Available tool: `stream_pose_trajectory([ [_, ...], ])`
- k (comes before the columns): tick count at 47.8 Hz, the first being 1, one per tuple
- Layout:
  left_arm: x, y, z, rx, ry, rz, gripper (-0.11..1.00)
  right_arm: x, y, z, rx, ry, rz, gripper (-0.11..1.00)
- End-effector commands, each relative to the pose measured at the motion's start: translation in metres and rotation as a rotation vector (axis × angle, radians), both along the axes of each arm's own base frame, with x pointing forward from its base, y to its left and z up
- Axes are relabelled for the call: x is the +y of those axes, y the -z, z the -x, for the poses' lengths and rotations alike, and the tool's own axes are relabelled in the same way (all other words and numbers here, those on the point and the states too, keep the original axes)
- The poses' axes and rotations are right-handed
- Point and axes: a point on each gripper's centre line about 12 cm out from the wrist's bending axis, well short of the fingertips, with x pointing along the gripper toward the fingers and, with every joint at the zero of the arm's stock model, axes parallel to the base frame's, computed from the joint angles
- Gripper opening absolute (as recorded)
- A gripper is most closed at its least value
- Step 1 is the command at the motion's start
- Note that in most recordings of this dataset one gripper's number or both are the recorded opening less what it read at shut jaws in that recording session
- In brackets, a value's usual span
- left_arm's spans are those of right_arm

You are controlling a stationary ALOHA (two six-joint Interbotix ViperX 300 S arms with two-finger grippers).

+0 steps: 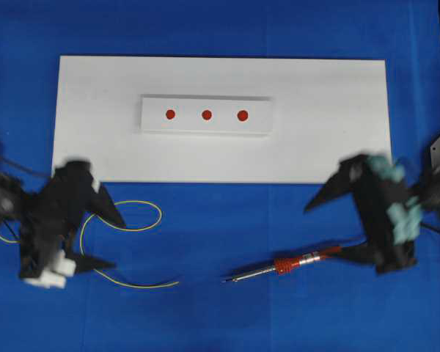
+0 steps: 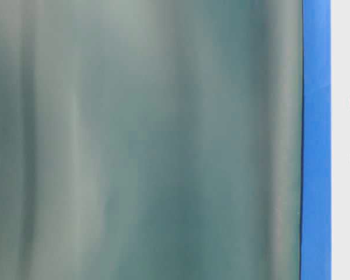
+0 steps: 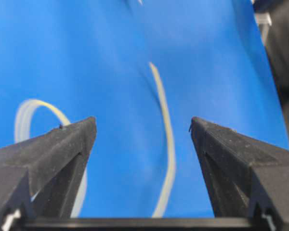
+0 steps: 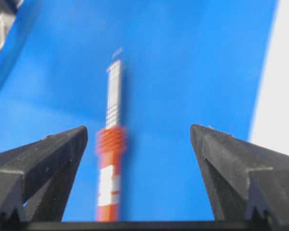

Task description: Touch the tip of the soldering iron to the tip of the solder at the mark.

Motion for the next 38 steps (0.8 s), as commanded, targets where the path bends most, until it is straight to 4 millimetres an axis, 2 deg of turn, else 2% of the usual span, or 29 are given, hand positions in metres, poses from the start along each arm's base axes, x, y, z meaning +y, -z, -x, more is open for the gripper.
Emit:
stream_pose_trajectory([
  [1, 0.015, -0.024, 0.005, -0.092, -0.015, -0.02, 0.74, -0.02, -0.023, 0.006, -0.082, 0.046, 0.027, 0.84],
  [8, 0.043, -0.052, 0.02, -0.233, -0.029, -0.119, 0.74, -0.05, -0.047, 0.026, -0.184, 0.123, 0.084, 0.83],
  [19, 0.076, -0.067, 0.053, -0.353, -0.101, -0.206, 0.74, -0.076, -0.064, 0.063, -0.275, 0.217, 0.138, 0.83],
  [25, 0.089, -0.063, 0.072, -0.385, -0.147, -0.227, 0.74, -0.084, -0.057, 0.081, -0.302, 0.252, 0.151, 0.83],
  [30, 0.1, -0.049, 0.09, -0.39, -0.2, -0.236, 0.74, -0.09, -0.045, 0.095, -0.314, 0.29, 0.15, 0.83],
  [38, 0.105, -0.03, 0.113, -0.439, -0.24, -0.225, 0.74, -0.094, -0.025, 0.102, -0.302, 0.318, 0.139, 0.83],
])
